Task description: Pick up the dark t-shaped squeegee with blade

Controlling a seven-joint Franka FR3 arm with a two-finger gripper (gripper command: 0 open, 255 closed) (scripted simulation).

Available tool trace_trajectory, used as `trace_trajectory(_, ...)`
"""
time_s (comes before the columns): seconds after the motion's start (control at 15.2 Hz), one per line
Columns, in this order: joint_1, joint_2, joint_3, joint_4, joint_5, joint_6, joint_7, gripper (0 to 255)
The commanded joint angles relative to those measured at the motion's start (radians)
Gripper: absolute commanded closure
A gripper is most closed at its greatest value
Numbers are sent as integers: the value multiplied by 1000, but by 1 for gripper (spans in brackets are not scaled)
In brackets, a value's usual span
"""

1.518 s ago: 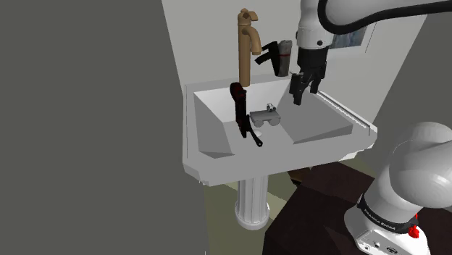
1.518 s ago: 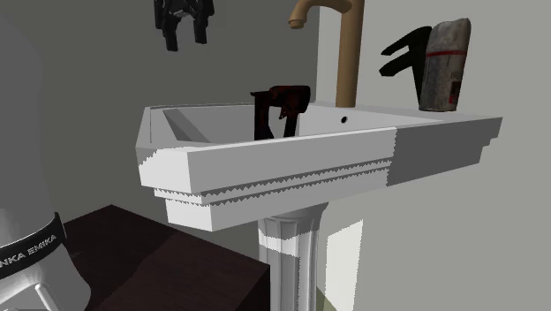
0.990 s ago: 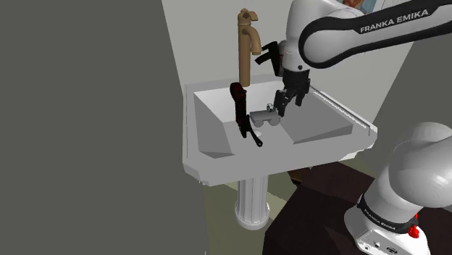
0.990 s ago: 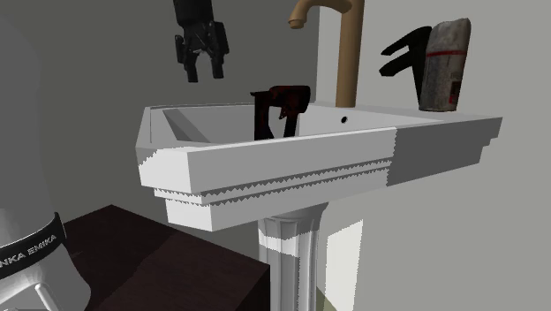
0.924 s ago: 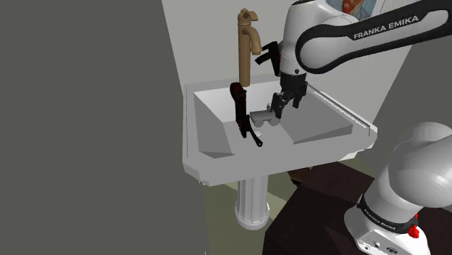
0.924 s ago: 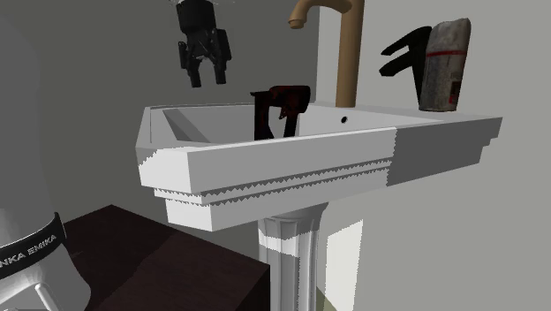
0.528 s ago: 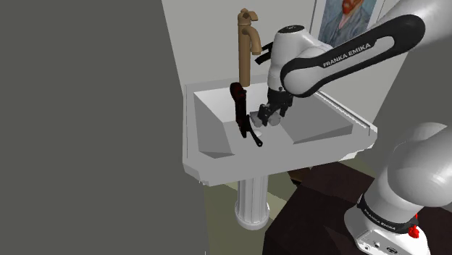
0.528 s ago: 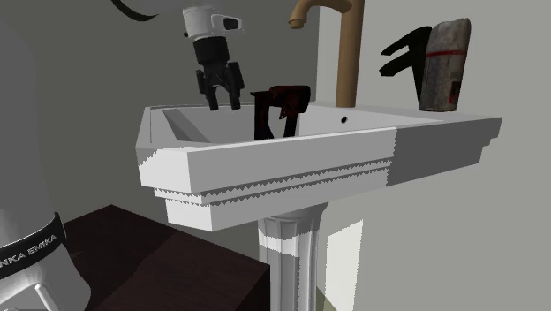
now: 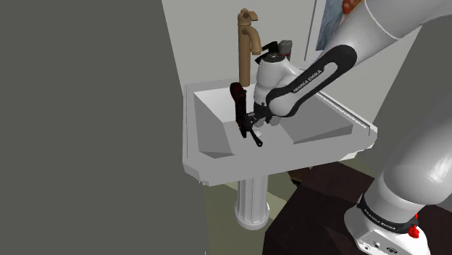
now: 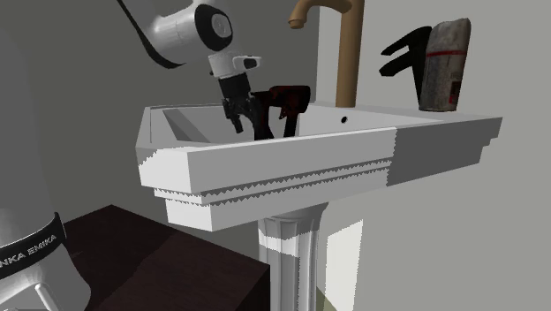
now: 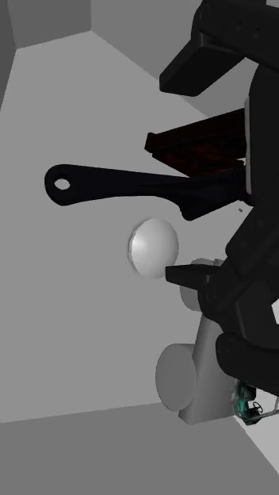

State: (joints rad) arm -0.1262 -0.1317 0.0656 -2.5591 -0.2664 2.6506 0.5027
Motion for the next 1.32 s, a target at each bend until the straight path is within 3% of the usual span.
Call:
trace_trajectory(0.0,-19,74,9,24,-65,73,78,0)
trace_trajectory(0.13,-29,137,8,57,-127,118,143,0)
trace_trajectory(0.73,-26,236,-18,57,-255,211,254,0)
trace_trajectory(0.79,-26,238,-17,59,-255,210,255,255)
trace_trajectory(1.25,-28,243,-16,70,-246,206,246,255)
